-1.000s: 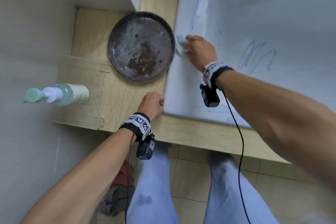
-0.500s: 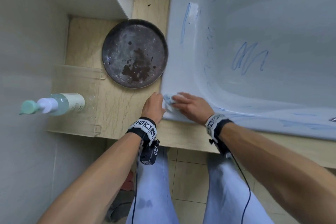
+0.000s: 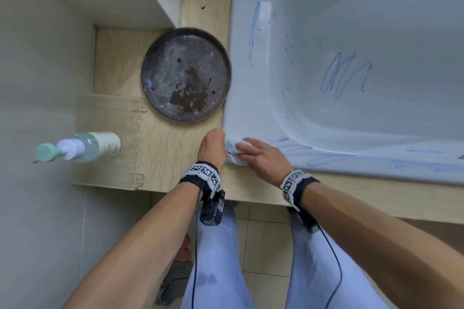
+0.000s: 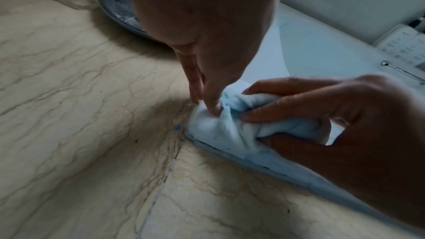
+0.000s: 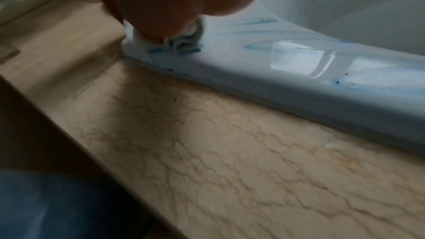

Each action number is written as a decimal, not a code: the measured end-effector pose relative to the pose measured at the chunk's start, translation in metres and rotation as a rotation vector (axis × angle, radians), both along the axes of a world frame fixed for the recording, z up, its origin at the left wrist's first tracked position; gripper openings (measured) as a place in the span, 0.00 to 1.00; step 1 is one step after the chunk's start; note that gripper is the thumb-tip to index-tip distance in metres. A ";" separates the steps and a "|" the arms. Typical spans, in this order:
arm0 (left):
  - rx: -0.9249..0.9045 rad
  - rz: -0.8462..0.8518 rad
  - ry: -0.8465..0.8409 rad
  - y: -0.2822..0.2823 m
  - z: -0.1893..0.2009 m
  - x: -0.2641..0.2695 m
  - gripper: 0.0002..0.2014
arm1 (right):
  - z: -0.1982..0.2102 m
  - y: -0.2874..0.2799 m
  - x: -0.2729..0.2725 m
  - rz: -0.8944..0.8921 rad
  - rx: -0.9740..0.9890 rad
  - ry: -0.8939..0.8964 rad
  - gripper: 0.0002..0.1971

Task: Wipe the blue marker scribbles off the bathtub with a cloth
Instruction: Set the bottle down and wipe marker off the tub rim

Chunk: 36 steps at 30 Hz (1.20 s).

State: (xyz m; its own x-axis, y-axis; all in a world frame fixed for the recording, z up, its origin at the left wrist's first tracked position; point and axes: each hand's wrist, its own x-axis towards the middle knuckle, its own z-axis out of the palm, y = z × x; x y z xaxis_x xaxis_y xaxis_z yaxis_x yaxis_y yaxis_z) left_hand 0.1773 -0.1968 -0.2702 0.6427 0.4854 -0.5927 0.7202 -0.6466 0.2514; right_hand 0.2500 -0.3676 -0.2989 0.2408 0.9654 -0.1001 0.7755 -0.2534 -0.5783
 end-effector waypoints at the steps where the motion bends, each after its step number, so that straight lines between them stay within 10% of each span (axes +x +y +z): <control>1: -0.008 0.022 -0.002 0.001 -0.003 0.000 0.08 | -0.002 -0.003 0.002 0.055 0.010 0.005 0.14; 4: -0.069 0.073 0.023 0.005 -0.001 0.005 0.12 | -0.004 0.022 0.033 0.114 -0.031 -0.076 0.20; 11: -0.095 0.084 0.071 0.010 -0.001 0.009 0.17 | 0.010 0.139 0.147 -0.537 -0.151 -0.200 0.08; 15: -0.102 0.095 0.062 0.011 0.005 0.008 0.17 | 0.000 0.097 0.071 -0.313 -0.188 -0.123 0.23; 20: -0.095 0.105 0.031 0.011 0.004 0.006 0.16 | -0.002 0.020 0.026 0.144 -0.127 -0.099 0.16; 27: -0.070 0.063 0.097 0.013 -0.005 0.009 0.15 | -0.002 0.071 0.109 -0.524 -0.068 -0.139 0.13; 32: -0.001 -0.005 -0.023 0.003 -0.004 0.003 0.23 | -0.016 0.002 0.009 -0.164 -0.235 0.073 0.30; 36: 0.090 -0.223 -0.141 -0.004 -0.005 0.003 0.49 | -0.020 -0.053 0.005 0.039 -0.131 -0.013 0.21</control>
State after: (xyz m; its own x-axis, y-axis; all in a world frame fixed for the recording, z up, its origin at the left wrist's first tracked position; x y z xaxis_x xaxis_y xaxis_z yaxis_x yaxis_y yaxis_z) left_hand 0.1808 -0.2009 -0.2752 0.8128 0.3693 -0.4505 0.5195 -0.8094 0.2739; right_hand 0.2553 -0.4210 -0.3192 0.2059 0.9528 -0.2229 0.7933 -0.2959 -0.5321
